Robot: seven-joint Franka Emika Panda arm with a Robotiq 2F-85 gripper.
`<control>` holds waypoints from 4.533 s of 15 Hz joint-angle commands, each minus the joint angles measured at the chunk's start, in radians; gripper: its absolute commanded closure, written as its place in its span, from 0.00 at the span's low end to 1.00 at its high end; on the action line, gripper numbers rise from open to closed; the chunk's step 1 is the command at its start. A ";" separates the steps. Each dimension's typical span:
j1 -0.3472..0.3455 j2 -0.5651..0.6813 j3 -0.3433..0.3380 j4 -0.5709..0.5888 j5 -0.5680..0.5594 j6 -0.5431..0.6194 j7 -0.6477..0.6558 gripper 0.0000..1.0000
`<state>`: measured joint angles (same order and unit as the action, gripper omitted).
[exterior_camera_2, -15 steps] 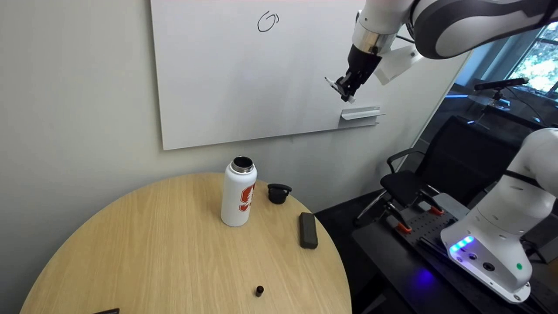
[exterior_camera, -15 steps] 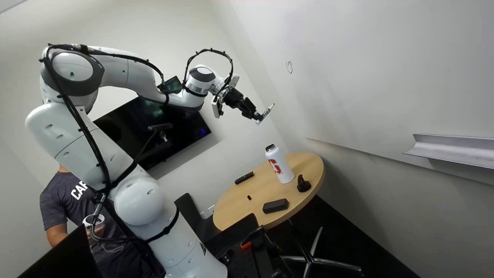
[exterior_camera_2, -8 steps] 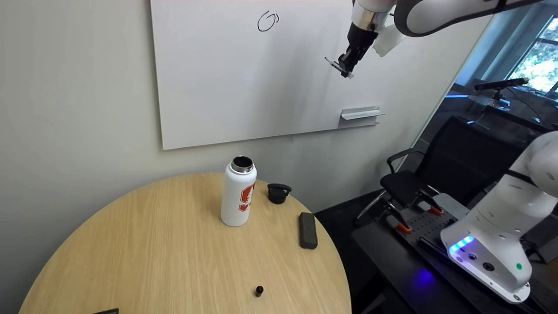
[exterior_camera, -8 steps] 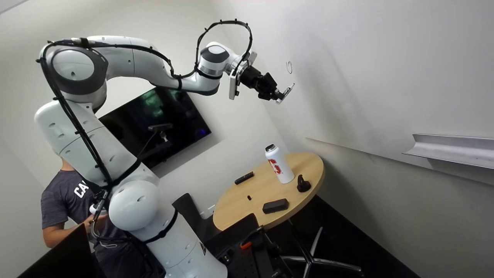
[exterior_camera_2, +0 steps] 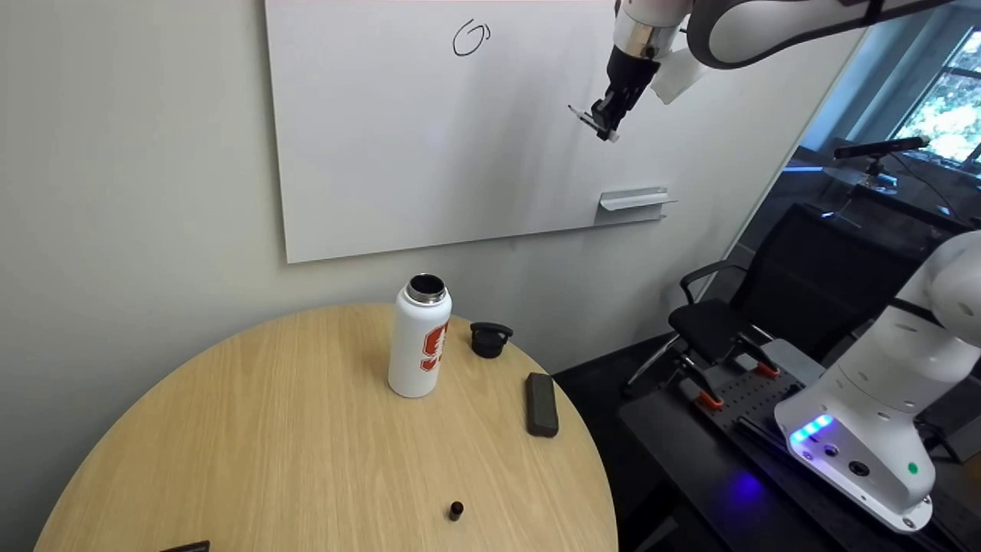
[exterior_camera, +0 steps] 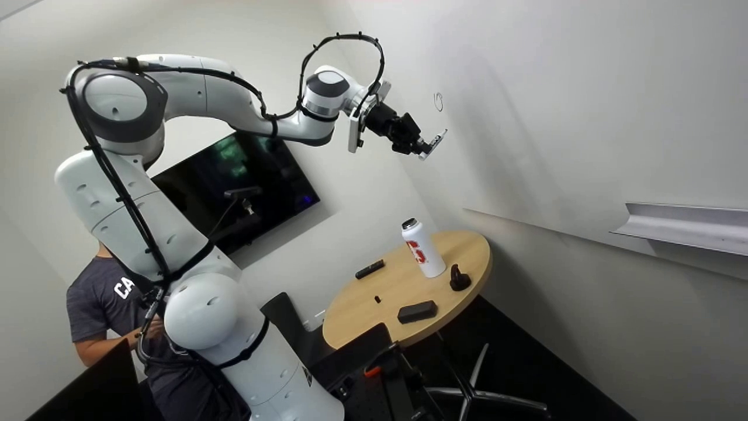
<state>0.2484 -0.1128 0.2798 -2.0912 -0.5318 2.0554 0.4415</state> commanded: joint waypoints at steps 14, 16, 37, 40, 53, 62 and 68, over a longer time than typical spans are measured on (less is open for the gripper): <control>-0.073 0.140 -0.097 0.214 0.124 -0.023 -0.021 0.95; -0.072 0.152 -0.100 0.236 0.139 -0.028 -0.030 0.95; -0.064 0.225 -0.120 0.368 0.183 -0.094 -0.083 0.95; -0.069 0.209 -0.127 0.367 0.182 -0.097 -0.078 0.95; -0.080 0.215 -0.149 0.362 0.236 -0.098 -0.098 0.95; -0.085 0.205 -0.164 0.359 0.240 -0.092 -0.078 0.95; -0.107 0.150 -0.184 0.347 0.236 -0.084 -0.071 0.95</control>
<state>0.1615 0.0643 0.1053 -1.7506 -0.3023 1.9659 0.3789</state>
